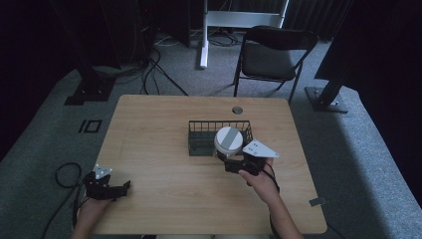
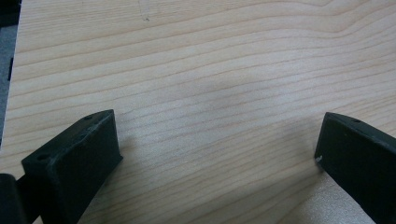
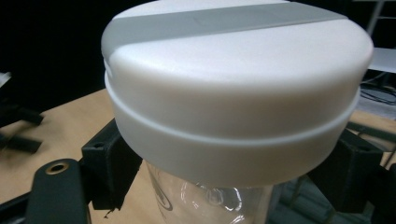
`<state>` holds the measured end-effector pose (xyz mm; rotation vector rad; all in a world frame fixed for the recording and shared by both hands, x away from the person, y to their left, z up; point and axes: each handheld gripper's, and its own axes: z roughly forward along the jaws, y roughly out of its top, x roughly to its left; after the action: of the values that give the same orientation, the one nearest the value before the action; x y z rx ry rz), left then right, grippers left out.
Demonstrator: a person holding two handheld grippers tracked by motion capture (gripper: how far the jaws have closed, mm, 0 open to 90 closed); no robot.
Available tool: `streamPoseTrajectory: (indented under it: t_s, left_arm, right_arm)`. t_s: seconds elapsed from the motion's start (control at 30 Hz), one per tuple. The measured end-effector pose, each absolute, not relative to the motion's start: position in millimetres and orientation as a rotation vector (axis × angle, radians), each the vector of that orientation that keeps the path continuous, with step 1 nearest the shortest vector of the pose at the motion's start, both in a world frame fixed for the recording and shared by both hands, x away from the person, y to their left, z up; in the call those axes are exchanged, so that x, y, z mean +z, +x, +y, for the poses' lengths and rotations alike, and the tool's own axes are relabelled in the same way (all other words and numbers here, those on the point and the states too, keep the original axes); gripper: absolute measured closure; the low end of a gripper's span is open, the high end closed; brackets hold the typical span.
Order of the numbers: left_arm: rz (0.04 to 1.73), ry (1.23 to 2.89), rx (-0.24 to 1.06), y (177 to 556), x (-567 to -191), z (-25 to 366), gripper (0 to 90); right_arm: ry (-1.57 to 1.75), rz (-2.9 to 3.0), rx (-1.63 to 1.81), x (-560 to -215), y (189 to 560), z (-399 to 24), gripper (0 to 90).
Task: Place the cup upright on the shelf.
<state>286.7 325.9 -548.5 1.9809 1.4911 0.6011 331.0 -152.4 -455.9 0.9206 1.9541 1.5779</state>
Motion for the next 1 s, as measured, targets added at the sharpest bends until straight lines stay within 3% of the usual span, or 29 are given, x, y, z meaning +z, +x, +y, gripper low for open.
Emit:
streamPoseTrajectory:
  t_s: [0.6,1.0]
  left_arm:
    - [1.490,1.983,0.602,286.6,-548.5,326.0,0.1]
    - [1.491,1.981,0.602,286.6,-548.5,325.9,0.1]
  right_arm:
    - [1.059,1.722,1.417,-422.6,377.8,-149.6,18.3]
    - [1.214,1.673,1.293,-432.5,400.0,-140.3,18.3]
